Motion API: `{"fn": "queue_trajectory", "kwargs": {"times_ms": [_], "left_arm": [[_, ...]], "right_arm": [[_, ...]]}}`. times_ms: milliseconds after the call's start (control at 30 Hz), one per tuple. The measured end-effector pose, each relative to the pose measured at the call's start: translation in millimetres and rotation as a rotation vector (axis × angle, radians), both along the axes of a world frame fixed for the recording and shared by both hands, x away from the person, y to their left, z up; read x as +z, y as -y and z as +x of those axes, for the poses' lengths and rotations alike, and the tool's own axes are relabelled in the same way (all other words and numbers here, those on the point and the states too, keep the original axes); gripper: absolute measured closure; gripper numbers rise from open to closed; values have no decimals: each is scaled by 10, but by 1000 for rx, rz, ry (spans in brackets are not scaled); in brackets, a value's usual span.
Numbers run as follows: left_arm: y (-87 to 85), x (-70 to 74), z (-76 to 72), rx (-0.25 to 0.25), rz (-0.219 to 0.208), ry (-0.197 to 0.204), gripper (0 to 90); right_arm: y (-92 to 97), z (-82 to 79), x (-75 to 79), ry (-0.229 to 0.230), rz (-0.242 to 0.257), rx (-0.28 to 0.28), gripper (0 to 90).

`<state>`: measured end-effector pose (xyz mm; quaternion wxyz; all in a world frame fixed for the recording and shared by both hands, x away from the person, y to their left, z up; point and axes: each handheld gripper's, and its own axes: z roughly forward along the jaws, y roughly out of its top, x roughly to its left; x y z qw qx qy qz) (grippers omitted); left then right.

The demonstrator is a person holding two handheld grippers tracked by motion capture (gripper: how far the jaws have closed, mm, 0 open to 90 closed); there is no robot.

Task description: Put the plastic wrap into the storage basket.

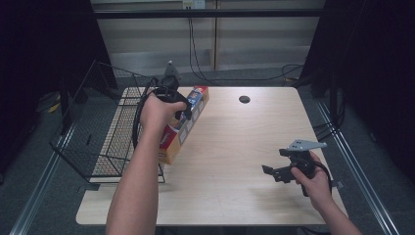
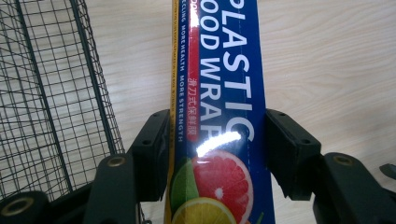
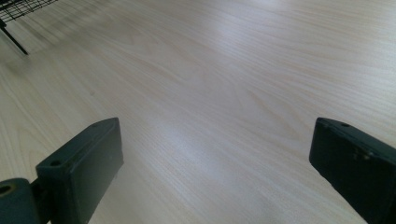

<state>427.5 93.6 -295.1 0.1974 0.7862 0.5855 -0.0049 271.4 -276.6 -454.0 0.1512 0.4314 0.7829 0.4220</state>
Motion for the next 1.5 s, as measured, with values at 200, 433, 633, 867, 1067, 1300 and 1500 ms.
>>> {"fn": "queue_trajectory", "kwargs": {"times_ms": [200, 433, 633, 867, 1067, 1300, 1500], "left_arm": [[-70, 56, -5, 11, -2, -1, 452], [-150, 138, -17, 25, 0, -9, 452], [-228, 222, -31, 29, 11, -7, 453], [-338, 317, -55, 51, 16, 3, 453], [-422, 376, -75, 53, 18, -3, 454], [-525, 419, -76, 67, 23, -1, 454], [-610, 454, -83, 81, 27, 0, 454]], "right_arm": [[-7, 3, -4, 0, -1, 0, 26], [-7, 3, -2, 0, -1, -2, 26], [-9, 4, -3, 1, -1, -2, 26], [-13, 5, -4, 2, -3, -3, 26], [-14, 5, -2, 2, 0, -4, 26], [-14, 6, -2, 0, 1, -3, 26], [-15, 8, -6, -1, 1, -4, 25]]}}
